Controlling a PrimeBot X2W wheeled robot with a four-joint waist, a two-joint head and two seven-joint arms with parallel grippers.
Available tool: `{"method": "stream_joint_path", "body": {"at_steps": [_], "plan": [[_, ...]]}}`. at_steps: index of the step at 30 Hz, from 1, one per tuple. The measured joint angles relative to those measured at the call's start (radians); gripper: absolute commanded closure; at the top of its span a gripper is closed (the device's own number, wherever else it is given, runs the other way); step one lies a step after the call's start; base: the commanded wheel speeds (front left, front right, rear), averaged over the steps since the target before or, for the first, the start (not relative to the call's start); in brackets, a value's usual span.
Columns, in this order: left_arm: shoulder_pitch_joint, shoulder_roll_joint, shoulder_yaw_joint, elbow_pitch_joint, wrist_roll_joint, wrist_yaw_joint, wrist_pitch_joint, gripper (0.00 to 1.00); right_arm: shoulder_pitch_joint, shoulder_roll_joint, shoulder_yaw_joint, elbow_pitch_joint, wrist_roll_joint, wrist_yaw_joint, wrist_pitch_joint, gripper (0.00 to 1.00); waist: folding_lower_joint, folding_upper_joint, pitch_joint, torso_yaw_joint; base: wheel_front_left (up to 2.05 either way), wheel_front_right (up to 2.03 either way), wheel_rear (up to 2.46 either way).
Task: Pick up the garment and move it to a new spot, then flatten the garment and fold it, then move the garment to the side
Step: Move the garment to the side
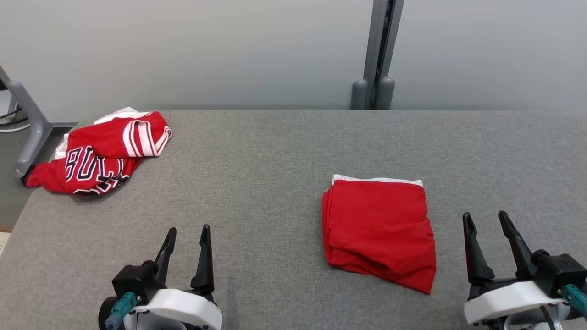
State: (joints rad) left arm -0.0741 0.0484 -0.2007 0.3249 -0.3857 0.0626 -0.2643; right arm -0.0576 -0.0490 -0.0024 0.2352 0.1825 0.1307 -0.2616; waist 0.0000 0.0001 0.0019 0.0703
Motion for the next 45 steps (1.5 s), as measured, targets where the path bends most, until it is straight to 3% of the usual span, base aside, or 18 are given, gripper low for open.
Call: {"method": "stream_joint_path", "body": {"at_steps": [11,17,26,30,37,45], "plan": [[0.0,0.0,-0.004,0.0,0.001,0.002,0.0,0.0,-0.021,0.0,0.006,0.024,-0.015,0.0,0.002,0.0,0.0,0.0,0.001,0.002,0.0,0.0,0.0],[-0.008,0.0,-0.014,-0.003,-0.002,0.003,0.0,0.0,-0.076,-0.018,0.023,0.076,0.009,0.0,0.12,0.0,0.0,0.0,0.014,0.013,0.0,0.0,0.0],[-0.029,0.0,-0.029,-0.009,-0.015,0.003,0.0,0.0,-0.218,-0.185,0.143,0.188,0.172,0.0,0.456,0.0,0.0,0.0,0.06,0.047,0.0,0.0,0.0],[-0.036,0.001,-0.033,-0.01,-0.021,0.003,0.0,0.0,-0.263,-0.239,0.196,0.215,0.272,0.0,0.555,0.0,0.0,0.0,0.085,0.068,0.0,0.0,0.0],[-0.056,0.0,-0.038,-0.012,-0.021,0.003,0.0,0.0,-0.318,-0.299,0.259,0.271,0.428,0.0,0.645,0.0,0.0,0.0,0.132,0.101,0.0,0.0,0.0],[-0.059,0.0,-0.034,-0.007,-0.019,0.0,0.0,0.0,-0.363,-0.299,0.305,0.351,0.565,0.0,0.7,0.0,0.0,0.0,0.15,0.112,0.0,0.0,0.0]]}}
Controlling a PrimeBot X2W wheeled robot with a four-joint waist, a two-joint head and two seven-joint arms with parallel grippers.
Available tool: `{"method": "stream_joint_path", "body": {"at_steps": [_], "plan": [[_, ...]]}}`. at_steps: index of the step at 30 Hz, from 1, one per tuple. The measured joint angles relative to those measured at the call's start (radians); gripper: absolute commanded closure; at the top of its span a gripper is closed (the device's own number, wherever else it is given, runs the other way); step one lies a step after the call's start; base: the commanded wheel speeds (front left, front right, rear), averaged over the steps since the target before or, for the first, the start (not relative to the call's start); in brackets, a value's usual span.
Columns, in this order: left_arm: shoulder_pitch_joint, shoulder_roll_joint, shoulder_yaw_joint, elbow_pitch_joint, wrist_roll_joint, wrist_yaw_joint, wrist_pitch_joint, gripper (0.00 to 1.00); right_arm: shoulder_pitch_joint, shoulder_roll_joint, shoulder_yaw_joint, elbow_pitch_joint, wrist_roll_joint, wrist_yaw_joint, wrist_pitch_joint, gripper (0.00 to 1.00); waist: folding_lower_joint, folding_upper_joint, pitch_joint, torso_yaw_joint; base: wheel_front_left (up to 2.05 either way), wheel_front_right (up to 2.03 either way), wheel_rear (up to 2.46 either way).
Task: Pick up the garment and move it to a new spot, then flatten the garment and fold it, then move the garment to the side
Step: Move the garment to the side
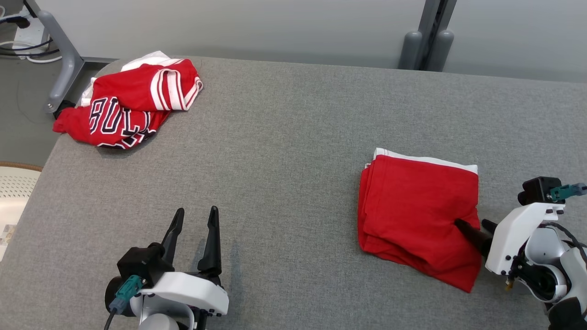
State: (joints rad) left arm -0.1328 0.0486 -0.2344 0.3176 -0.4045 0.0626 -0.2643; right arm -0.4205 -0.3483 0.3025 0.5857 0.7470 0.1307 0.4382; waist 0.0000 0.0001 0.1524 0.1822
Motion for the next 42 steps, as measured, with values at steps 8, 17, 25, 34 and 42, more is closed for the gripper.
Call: {"method": "stream_joint_path", "body": {"at_steps": [8,17,25,34,42], "plan": [[-0.007,0.0,0.001,0.001,0.009,-0.004,0.0,0.0,-0.045,-0.006,0.063,0.055,0.06,0.0,-0.011,0.75,0.0,0.0,0.009,-0.002,0.0,0.0,0.0],[-0.009,0.0,0.001,-0.004,0.041,-0.01,0.0,0.0,-0.113,-0.063,0.157,0.079,0.046,0.0,-0.154,1.0,0.0,0.0,0.017,-0.037,0.0,0.0,0.0],[-0.019,0.0,-0.024,-0.033,0.066,-0.019,0.0,0.0,-0.185,-0.145,0.212,0.1,0.016,0.0,-0.196,1.0,0.0,0.0,0.039,-0.122,0.0,0.0,0.0],[-0.062,0.008,-0.022,-0.051,0.107,-0.028,0.0,0.0,-0.285,-0.158,0.243,0.136,-0.016,0.0,-0.254,1.0,0.0,0.0,0.092,-0.275,0.0,0.0,0.0],[-0.129,0.034,-0.045,-0.077,0.139,-0.035,0.018,0.0,-0.383,-0.129,0.263,0.178,-0.022,0.0,-0.306,1.0,0.0,0.0,0.183,-0.381,0.0,0.0,0.0]]}}
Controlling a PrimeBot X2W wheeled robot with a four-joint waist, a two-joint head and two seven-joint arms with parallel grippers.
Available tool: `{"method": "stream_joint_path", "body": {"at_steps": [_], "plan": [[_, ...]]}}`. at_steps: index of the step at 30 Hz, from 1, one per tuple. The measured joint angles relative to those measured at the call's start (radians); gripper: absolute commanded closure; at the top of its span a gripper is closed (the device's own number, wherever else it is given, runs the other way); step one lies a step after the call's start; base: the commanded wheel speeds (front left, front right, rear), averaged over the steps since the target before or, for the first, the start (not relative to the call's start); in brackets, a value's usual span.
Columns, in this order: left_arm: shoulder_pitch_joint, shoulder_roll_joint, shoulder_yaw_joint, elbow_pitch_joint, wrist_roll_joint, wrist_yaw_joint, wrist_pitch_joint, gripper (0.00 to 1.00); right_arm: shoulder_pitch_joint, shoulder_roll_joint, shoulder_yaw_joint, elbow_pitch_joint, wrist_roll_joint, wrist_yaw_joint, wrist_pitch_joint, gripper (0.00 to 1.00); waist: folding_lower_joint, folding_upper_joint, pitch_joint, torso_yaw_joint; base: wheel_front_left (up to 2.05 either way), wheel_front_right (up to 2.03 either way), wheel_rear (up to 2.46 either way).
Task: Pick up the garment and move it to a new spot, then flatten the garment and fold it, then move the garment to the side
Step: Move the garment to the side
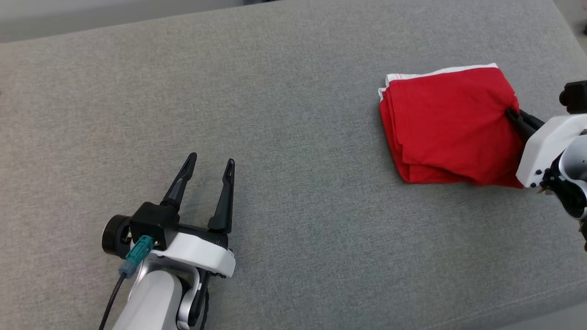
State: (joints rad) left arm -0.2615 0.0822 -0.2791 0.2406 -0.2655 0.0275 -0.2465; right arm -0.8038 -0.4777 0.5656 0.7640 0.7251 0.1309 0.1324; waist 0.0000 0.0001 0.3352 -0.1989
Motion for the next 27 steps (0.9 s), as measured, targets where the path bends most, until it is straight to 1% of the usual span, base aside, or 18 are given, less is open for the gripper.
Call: {"method": "stream_joint_path", "body": {"at_steps": [4,7,11,15,22,27], "plan": [[-0.012,0.005,-0.014,-0.018,0.011,0.0,0.012,0.0,-0.035,-0.006,0.008,0.03,0.0,0.0,-0.02,1.0,0.0,0.0,0.037,-0.028,0.0,0.0,0.0],[-0.013,0.007,-0.023,-0.032,0.012,0.0,0.021,0.0,-0.058,-0.023,0.011,0.057,0.0,0.0,-0.032,1.0,0.0,0.0,0.051,-0.029,0.0,0.0,0.0],[-0.013,0.012,-0.028,-0.051,0.015,0.002,0.028,0.0,-0.094,-0.047,0.014,0.095,-0.021,0.0,-0.063,1.0,0.0,0.0,0.058,-0.007,0.0,0.0,0.0],[-0.014,0.015,-0.032,-0.071,0.017,0.009,0.032,0.0,-0.142,-0.076,-0.002,0.165,-0.057,0.0,-0.097,1.0,0.0,0.0,0.069,0.023,0.0,0.0,0.0],[-0.015,0.02,-0.033,-0.092,0.017,0.015,0.033,0.0,-0.241,-0.116,-0.044,0.321,-0.128,0.0,-0.15,1.0,0.0,0.0,0.096,0.081,0.0,0.0,0.0],[-0.016,0.023,-0.032,-0.097,0.014,0.023,0.03,0.0,-0.297,-0.122,-0.066,0.437,-0.176,0.0,-0.166,1.0,0.0,0.0,0.118,0.116,0.0,0.0,0.0]]}}
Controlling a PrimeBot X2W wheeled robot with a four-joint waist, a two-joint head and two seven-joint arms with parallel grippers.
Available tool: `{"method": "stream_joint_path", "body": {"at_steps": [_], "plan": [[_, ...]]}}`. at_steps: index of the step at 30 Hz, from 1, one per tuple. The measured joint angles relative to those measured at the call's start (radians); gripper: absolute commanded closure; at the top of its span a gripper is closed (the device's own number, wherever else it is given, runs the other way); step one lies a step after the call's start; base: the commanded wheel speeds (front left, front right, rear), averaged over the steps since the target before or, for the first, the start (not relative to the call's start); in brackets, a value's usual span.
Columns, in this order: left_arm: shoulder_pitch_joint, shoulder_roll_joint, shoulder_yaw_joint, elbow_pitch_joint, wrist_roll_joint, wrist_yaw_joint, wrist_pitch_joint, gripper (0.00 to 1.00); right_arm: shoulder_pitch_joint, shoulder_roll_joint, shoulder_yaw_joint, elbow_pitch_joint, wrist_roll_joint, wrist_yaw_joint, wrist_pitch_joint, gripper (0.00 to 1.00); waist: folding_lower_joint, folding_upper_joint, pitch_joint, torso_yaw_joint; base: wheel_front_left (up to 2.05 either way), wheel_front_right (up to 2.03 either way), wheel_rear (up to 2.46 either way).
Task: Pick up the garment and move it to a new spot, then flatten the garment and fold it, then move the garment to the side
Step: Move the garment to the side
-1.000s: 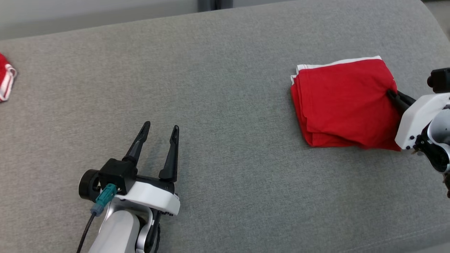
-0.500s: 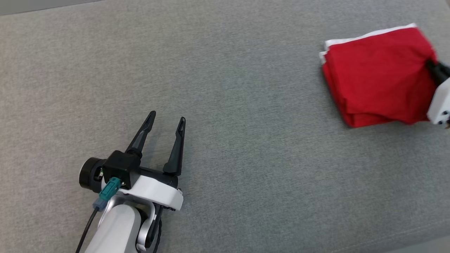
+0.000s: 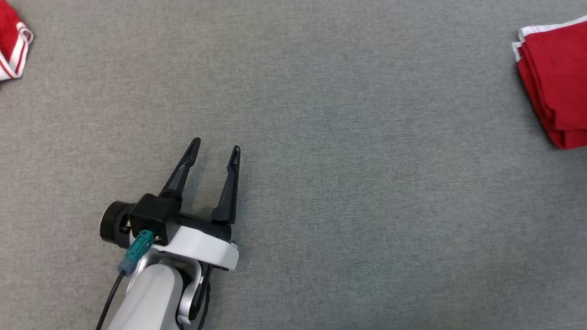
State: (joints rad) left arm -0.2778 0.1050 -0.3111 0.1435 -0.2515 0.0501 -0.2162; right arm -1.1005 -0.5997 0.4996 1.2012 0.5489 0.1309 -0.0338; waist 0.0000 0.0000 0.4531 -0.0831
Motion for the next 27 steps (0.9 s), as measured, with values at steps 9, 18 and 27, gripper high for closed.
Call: {"method": "stream_joint_path", "body": {"at_steps": [9,18,27], "plan": [[-0.013,0.001,-0.002,0.002,-0.006,0.004,-0.009,0.0,-0.051,-0.007,-0.011,0.075,-0.1,0.0,-0.056,0.0,0.0,0.0,0.016,0.031,0.0,0.0,0.0],[-0.013,-0.002,-0.005,0.023,-0.024,0.009,-0.018,0.0,-0.038,0.04,-0.048,0.085,-0.176,0.0,-0.1,0.0,0.0,0.0,-0.021,0.021,0.0,0.0,0.0],[-0.008,-0.015,0.009,0.069,-0.06,0.008,-0.032,0.0,-0.003,0.105,-0.07,0.081,-0.17,0.0,-0.17,0.0,0.0,0.0,-0.103,0.013,0.0,0.0,0.0]]}}
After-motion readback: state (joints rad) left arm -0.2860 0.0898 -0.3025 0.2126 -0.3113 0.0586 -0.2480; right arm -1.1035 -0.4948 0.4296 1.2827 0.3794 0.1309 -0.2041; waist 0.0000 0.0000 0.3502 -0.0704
